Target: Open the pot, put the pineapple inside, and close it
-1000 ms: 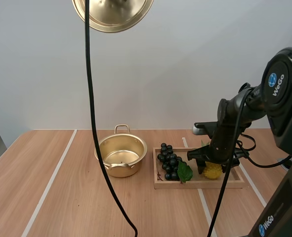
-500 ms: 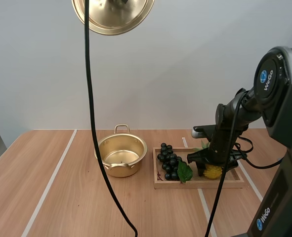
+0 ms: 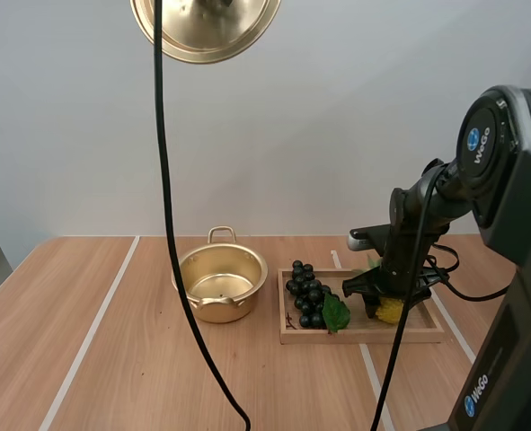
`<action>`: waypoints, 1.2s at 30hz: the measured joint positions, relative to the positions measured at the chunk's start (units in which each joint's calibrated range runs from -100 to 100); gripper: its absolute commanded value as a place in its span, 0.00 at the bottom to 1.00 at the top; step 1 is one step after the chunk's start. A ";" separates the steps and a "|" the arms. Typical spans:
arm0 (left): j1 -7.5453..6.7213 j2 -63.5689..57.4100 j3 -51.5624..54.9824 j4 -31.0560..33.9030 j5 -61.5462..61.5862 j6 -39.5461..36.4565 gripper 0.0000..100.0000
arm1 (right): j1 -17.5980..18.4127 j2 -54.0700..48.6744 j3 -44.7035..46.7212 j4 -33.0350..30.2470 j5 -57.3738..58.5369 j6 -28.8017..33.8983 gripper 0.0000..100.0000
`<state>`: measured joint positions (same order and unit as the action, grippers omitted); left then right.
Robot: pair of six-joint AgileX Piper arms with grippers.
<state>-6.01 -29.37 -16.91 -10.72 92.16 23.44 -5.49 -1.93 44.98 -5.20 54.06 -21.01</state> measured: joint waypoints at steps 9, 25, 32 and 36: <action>0.00 -2.74 0.00 0.00 -13.02 0.02 0.00 | 0.00 -6.76 -14.43 -0.26 9.04 -0.29 0.00; 0.00 -4.19 -7.93 4.78 -36.20 -0.89 0.00 | 5.43 -15.46 -49.04 16.51 20.95 -5.00 0.00; 0.00 -4.08 -15.43 3.41 -38.20 -1.93 0.00 | 14.05 -11.81 -50.41 18.82 27.15 -7.97 0.00; 0.00 -4.08 -17.28 3.95 -33.39 -2.02 0.00 | 17.59 -6.46 -50.41 18.82 31.25 -8.70 0.00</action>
<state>-6.01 -33.45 -34.19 -6.76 58.76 21.42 12.10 -8.40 -5.43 13.62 85.31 -29.71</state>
